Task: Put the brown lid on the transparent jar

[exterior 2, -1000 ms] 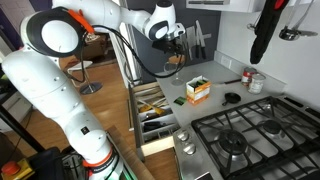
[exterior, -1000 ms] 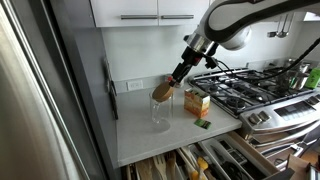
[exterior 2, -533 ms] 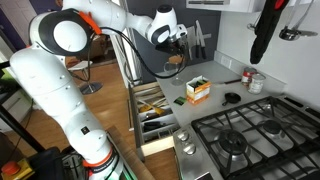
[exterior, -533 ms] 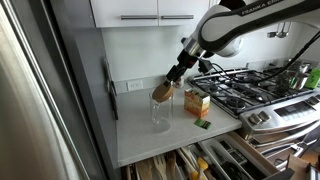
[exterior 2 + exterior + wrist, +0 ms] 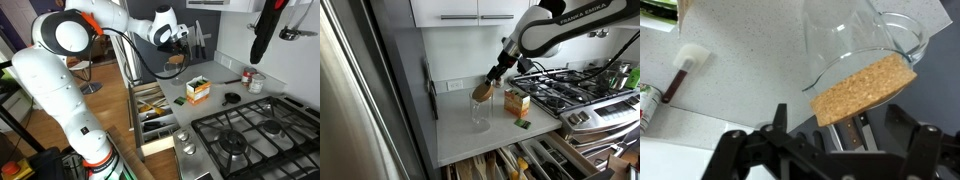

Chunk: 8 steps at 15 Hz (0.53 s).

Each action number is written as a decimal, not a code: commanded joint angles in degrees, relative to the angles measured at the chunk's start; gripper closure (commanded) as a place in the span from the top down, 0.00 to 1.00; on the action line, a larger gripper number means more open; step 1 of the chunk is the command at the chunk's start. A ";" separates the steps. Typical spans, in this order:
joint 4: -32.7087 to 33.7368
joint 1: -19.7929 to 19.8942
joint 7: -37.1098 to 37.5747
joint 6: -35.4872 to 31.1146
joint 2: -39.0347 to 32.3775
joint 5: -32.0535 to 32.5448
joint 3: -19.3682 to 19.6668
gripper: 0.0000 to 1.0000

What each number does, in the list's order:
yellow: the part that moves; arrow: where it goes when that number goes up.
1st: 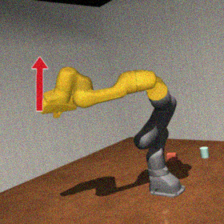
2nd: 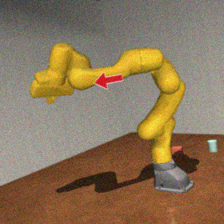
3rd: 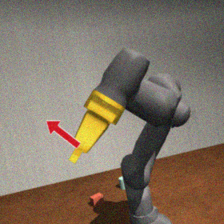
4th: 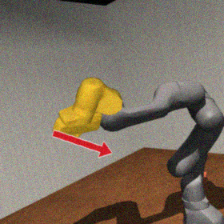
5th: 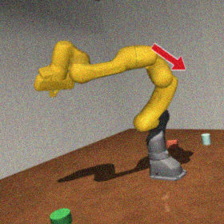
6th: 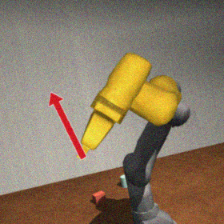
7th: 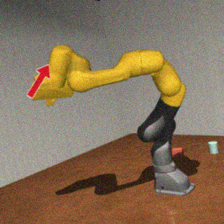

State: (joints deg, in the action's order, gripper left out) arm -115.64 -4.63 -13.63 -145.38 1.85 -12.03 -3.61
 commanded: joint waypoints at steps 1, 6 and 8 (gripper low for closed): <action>-0.74 0.62 4.14 -0.60 -0.02 4.95 0.13 1.00; -1.04 0.85 6.95 -0.56 -0.26 7.52 0.19 1.00; -1.20 0.73 7.32 -0.50 -0.55 7.23 0.08 1.00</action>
State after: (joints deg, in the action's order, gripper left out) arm -115.87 -3.97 -8.63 -145.38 1.46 -6.47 -3.37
